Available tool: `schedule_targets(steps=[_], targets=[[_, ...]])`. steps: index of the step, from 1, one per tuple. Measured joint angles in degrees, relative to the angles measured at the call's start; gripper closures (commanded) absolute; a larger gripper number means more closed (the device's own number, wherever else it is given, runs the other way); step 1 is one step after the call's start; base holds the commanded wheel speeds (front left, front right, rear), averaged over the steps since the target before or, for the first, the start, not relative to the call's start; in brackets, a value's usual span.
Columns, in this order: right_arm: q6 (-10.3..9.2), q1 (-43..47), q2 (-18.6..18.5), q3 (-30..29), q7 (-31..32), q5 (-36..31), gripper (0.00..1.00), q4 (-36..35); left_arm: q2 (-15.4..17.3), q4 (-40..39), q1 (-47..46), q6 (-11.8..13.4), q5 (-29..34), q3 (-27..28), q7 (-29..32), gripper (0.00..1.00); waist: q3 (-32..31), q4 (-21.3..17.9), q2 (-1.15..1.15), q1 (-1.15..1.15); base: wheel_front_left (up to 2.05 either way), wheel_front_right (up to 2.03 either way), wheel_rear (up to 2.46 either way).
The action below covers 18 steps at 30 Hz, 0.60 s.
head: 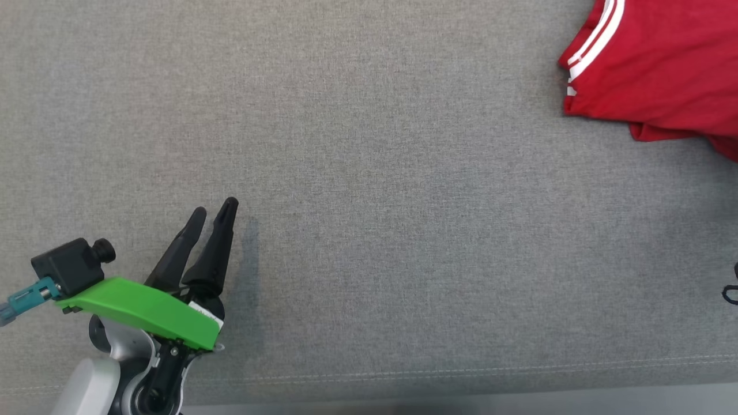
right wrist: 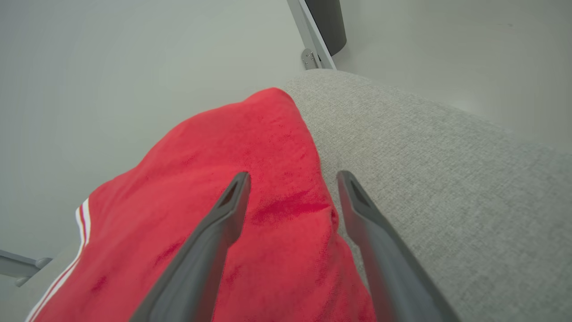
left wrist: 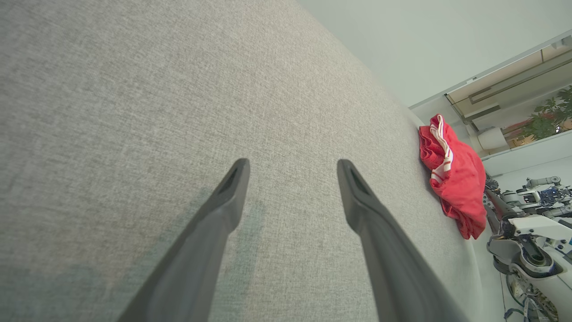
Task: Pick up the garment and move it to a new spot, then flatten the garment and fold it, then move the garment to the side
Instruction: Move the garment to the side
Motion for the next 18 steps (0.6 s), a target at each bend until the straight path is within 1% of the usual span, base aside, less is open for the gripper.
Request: schedule_targets(steps=[5, 10, 12, 14, 18], targets=[[1.46, 2.2, -2.3, -0.3, -0.8, -1.4, 0.0, -0.7, -0.9, 2.3, -0.4, -0.1, 0.0, -0.4, -0.8, 0.0, -2.4, -0.1, 0.0, 0.0, 0.0, 0.0, 0.0], [2.04, 5.6, -5.5, -0.4, -1.2, -4.5, 0.0, -2.7, -1.9, 5.0, -0.3, -0.8, -0.3, 0.0, -2.6, 0.0, -5.6, 0.0, 0.0, 0.0, 0.0, 0.0, 0.0], [2.08, 6.8, -5.9, -0.5, -1.3, -5.3, 0.0, -4.0, -1.9, 5.8, -0.1, -1.4, -0.2, 0.3, -3.2, 0.0, -7.0, 0.0, 0.0, 0.0, 0.0, 0.0, 0.0], [2.56, 8.2, -6.0, -0.3, -1.3, -6.2, 0.0, -5.5, -1.9, 6.8, 0.2, -1.5, -0.2, 0.8, -4.3, 0.0, -8.4, 0.0, 0.0, 0.0, 0.0, 0.0, 0.0], [2.57, 11.7, -5.8, 0.6, -1.3, -8.8, 0.0, -8.5, -1.5, 8.3, 1.3, -2.3, 1.2, 0.8, -5.6, 0.0, -11.3, 0.1, 0.0, 0.0, 0.0, 0.0, 0.0]])
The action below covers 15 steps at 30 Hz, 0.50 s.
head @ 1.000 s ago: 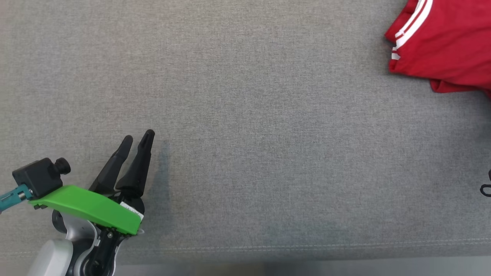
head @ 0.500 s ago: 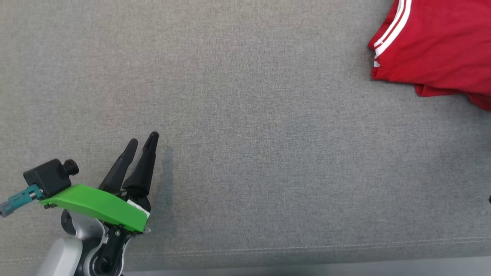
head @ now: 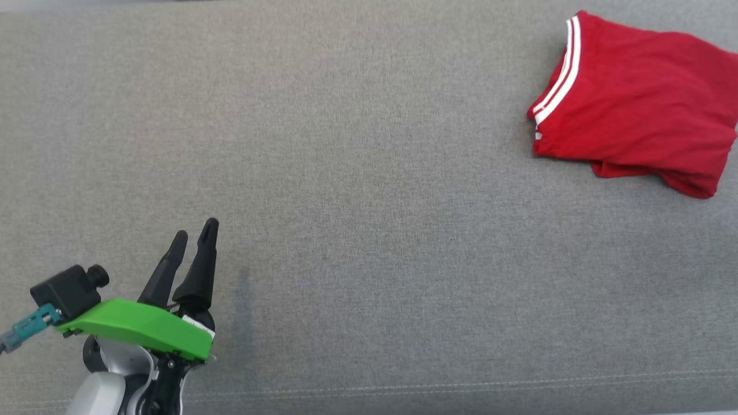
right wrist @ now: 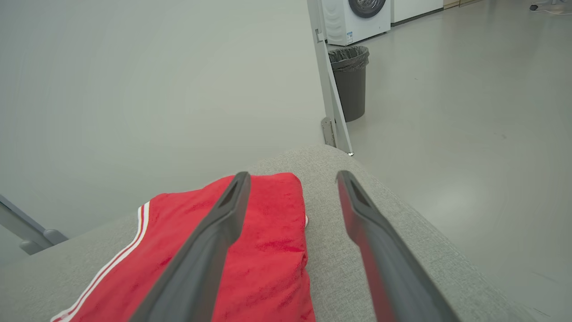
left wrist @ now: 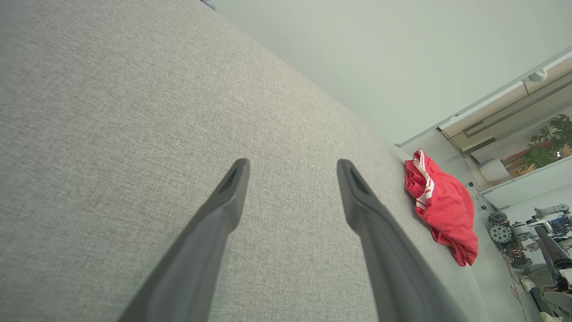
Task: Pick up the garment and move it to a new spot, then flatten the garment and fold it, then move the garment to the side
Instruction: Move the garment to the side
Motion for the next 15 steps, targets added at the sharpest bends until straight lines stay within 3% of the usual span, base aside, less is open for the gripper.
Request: schedule_targets(steps=[6, 12, 15], targets=[[-0.09, 5.2, 1.1, 2.2, 0.0, -4.8, 0.0, -5.5, 0.9, 2.1, 1.4, -0.3, 2.6, -0.2, -2.3, 0.0, -4.3, 0.1, 0.0, 0.0, 0.0, 0.0, 0.0], [-0.18, 11.8, 5.6, 4.4, -0.1, -6.5, 0.0, -9.5, 1.2, 4.3, 2.9, -0.7, 6.1, -0.4, -4.7, 0.0, -8.4, 0.2, 0.0, 0.0, 0.0, 0.0, 0.0], [-1.18, 15.0, 7.4, 5.2, -0.1, -7.8, 0.0, -11.2, 2.5, 5.7, 4.5, -0.2, 9.4, -0.7, -5.8, 0.0, -10.2, 0.3, 0.0, 0.0, 0.0, 0.0, 0.0]])
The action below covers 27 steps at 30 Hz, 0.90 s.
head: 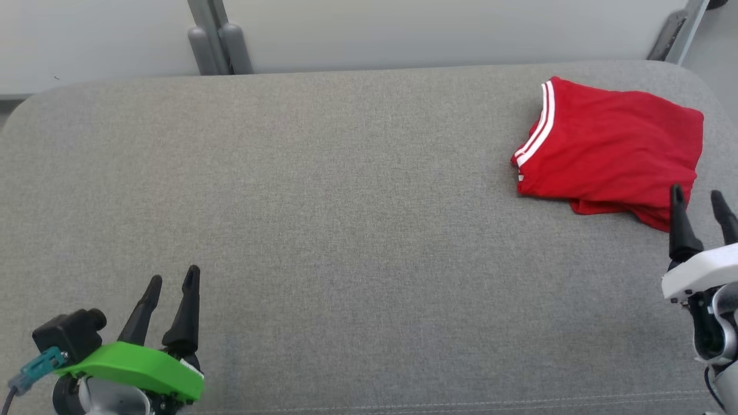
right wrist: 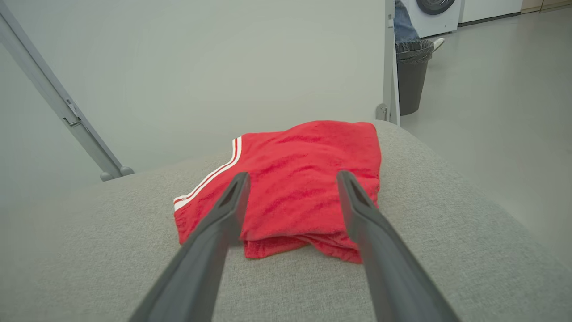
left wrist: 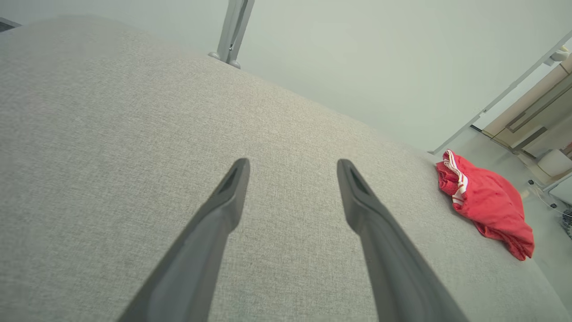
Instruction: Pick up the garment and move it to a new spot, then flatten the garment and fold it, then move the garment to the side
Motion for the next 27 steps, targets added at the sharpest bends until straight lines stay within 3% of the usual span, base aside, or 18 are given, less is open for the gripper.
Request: schedule_targets(steps=[5, 10, 24, 25, 27], targets=[[-1.14, 4.0, 1.8, 1.6, 0.0, -2.8, 0.0, -2.7, 1.3, 1.7, 2.7, 0.2, 3.4, -0.8, -1.7, 0.0, -2.6, -0.3, 0.0, 0.0, 0.0, 0.0, 0.0], [-2.48, 8.4, 1.2, 2.3, 0.0, -6.9, 0.0, -4.7, 1.0, 2.4, 3.9, 0.7, 4.2, -2.2, -2.8, 0.0, -4.5, -0.7, 0.0, 0.0, 0.0, 0.0, 0.0], [-3.49, 12.2, 4.2, 4.3, 0.0, -11.1, 0.0, -10.6, 0.5, 4.0, 4.3, 1.4, 6.8, -2.7, -4.2, 0.0, -5.4, -0.9, 0.0, 0.0, 0.0, 0.0, 0.0], [-3.5, 12.4, 4.3, 4.2, 0.0, -11.5, 1.0, -10.9, 0.5, 4.1, 4.3, 1.5, 6.8, -2.7, -4.2, 1.0, -5.4, -0.8, 0.0, 0.0, 0.0, 0.0, 0.0], [-3.47, 12.6, 4.9, 4.4, 0.0, -11.7, 1.0, -10.4, 0.2, 4.9, 4.4, 1.5, 7.1, -3.2, -4.1, 1.0, -5.5, -0.8, 0.0, 0.0, 0.0, 0.0, 0.0]])
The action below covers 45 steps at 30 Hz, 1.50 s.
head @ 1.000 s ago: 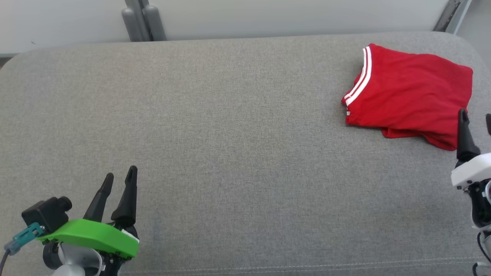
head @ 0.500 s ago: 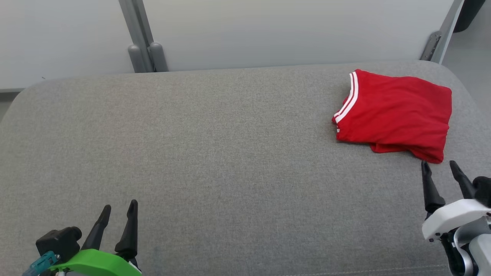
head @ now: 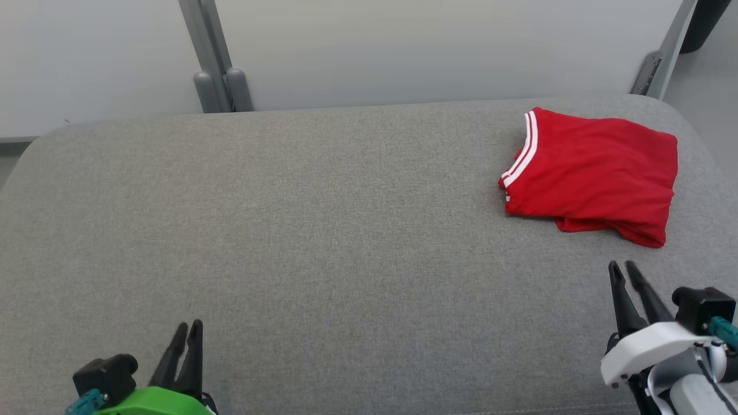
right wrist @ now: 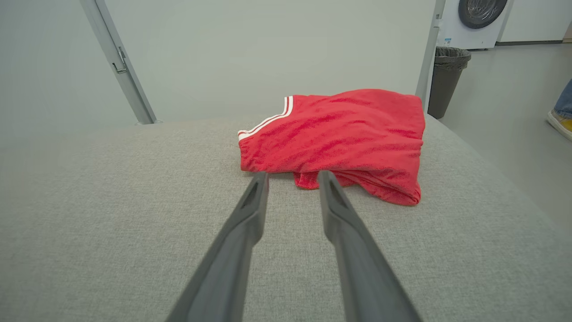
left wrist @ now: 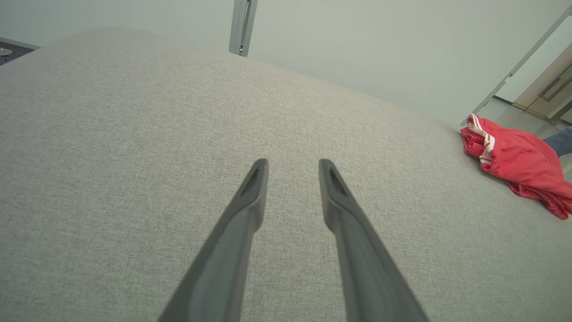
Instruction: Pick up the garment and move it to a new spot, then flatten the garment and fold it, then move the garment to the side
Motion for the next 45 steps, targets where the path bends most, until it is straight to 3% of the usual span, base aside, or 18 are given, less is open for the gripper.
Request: schedule_targets(steps=[7, 45], targets=[[0.22, 2.0, 2.5, 0.1, 0.6, 1.1, 1.0, 1.8, -1.9, 2.0, 0.8, 0.0, -1.4, -0.4, 0.5, 1.0, 0.0, -0.1, 0.0, 0.0, 0.0, 0.0, 0.0], [5.12, 0.2, 7.7, -8.8, 8.7, 27.4, 1.0, 1.8, -6.5, 4.5, -0.3, -4.1, -20.0, 8.6, 6.6, 1.0, 0.5, -0.6, 0.0, 0.0, 0.0, 0.0, 0.0]])
